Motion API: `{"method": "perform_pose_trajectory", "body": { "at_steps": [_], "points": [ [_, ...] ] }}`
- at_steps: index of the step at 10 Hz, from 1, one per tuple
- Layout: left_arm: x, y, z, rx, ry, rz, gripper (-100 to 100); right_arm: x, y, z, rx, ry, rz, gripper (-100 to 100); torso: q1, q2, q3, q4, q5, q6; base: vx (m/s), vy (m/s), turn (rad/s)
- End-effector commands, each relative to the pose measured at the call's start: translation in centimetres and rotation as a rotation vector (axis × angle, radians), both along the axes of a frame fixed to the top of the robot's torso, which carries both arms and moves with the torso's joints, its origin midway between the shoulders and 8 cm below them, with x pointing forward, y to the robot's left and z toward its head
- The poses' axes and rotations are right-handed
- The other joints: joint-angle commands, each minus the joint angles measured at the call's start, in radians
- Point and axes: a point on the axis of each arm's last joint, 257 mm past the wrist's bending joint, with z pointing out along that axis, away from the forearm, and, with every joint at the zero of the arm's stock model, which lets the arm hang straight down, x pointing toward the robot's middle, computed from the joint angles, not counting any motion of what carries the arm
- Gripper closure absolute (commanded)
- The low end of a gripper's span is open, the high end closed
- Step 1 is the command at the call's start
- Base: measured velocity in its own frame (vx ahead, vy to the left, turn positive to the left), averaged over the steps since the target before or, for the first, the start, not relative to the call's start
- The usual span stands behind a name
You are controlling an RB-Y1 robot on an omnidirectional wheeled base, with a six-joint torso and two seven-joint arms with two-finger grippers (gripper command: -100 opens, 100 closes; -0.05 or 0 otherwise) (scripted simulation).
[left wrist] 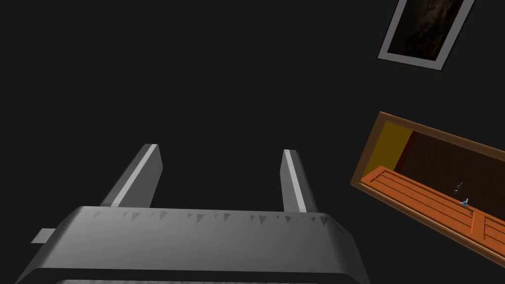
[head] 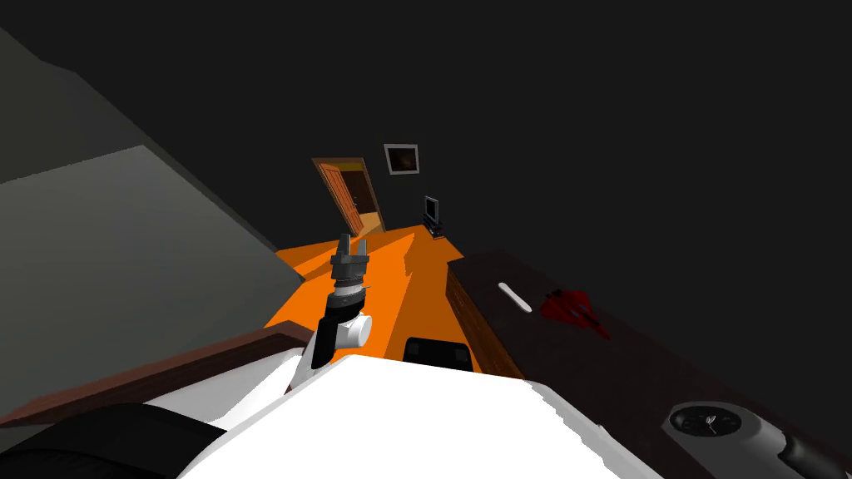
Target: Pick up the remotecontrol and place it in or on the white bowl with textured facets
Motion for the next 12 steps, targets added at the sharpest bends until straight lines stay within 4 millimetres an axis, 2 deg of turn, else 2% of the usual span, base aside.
{"method": "perform_pose_trajectory", "body": {
  "at_steps": [1,3,4,6,9,12],
  "points": [
    [0.0,0.0,0.0,0.000,0.000,0.000,0,-1.7,-0.7,-0.5,-0.028,0.038,0.015,-100,0.000,0.000,0.000,0.000,0.000,0.000,0.024,-0.032,0.180],
    [0.0,0.0,0.0,0.000,0.000,0.000,0,-4.1,-1.4,-1.0,-0.061,0.089,0.036,-100,0.000,0.000,0.000,0.000,0.000,-0.001,0.029,-0.057,0.268],
    [0.0,0.0,0.0,0.000,0.000,0.000,0,-4.1,-1.4,-1.0,-0.062,0.090,0.037,-100,-0.002,-0.001,0.000,0.000,0.000,0.000,0.036,-0.056,0.050],
    [0.0,0.0,0.0,0.000,0.000,0.000,0,-5.9,-1.2,-1.8,-0.078,0.127,0.056,-100,0.000,0.000,0.000,0.000,0.000,0.000,0.031,-0.040,0.155],
    [0.0,0.0,0.0,0.000,0.000,0.000,0,-7.6,0.3,-3.5,-0.075,0.159,0.076,-100,0.000,0.000,0.000,0.000,0.000,0.000,0.026,-0.050,0.150],
    [0.0,0.0,0.0,0.000,0.000,0.000,0,-8.1,2.3,-5.0,-0.059,0.167,0.087,-100,0.001,0.000,0.000,0.000,0.000,0.000,0.015,-0.031,0.079]
  ]
}}
